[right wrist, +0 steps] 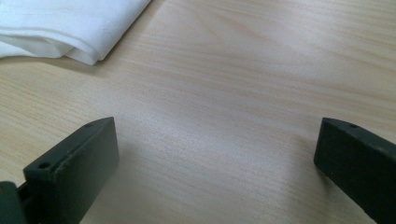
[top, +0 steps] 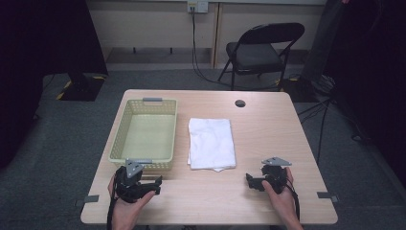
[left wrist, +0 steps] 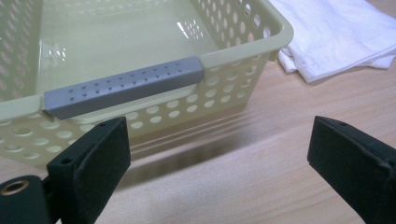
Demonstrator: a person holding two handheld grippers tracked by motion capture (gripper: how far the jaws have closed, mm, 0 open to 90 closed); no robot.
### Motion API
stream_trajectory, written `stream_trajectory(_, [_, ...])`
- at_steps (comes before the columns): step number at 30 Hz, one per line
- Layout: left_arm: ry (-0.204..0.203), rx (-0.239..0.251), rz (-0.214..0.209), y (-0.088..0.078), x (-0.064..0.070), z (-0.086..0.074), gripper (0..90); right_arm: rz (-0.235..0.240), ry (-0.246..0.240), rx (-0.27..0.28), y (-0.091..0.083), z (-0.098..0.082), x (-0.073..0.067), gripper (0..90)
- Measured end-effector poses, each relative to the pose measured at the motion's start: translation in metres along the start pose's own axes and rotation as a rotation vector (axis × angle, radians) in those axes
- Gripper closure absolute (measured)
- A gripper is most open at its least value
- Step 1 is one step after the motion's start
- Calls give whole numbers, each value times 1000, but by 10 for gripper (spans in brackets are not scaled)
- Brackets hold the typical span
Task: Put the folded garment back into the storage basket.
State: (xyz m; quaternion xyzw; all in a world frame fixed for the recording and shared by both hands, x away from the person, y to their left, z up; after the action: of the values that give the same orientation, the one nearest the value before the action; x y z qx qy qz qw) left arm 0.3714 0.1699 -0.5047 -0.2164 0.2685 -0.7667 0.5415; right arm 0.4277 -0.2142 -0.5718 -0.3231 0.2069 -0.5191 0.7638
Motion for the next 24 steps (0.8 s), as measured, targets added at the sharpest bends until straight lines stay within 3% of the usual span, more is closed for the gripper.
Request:
stream_trajectory(3, [-6, -5, -21, -3, 3, 1, 52, 0, 0, 0, 0, 0, 0, 0])
stream_trajectory(9, [-3, 17, -24, -8, 7, 9, 54, 0, 0, 0, 0, 0, 0, 0])
stream_trajectory(16, [48, -2, -41, -9, 14, 15, 74, -1, 0, 0, 0, 0, 0, 0])
stream_trajectory(24, [49, -5, -61, -6, 17, 21, 79, 0, 0, 0, 0, 0, 0, 0])
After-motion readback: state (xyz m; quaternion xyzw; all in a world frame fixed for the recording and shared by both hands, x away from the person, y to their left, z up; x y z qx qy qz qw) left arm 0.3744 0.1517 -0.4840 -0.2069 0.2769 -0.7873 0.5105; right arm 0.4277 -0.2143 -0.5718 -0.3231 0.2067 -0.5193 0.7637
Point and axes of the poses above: each handheld gripper's, and its own axes: y roughly forward along the jaws, z roughly out of its top, x roughly to its right, the point moved 10 cm from there along y, roughly forward along the jaws, and after that the axes turned 1 degree about -y, right-handed, at the moved point
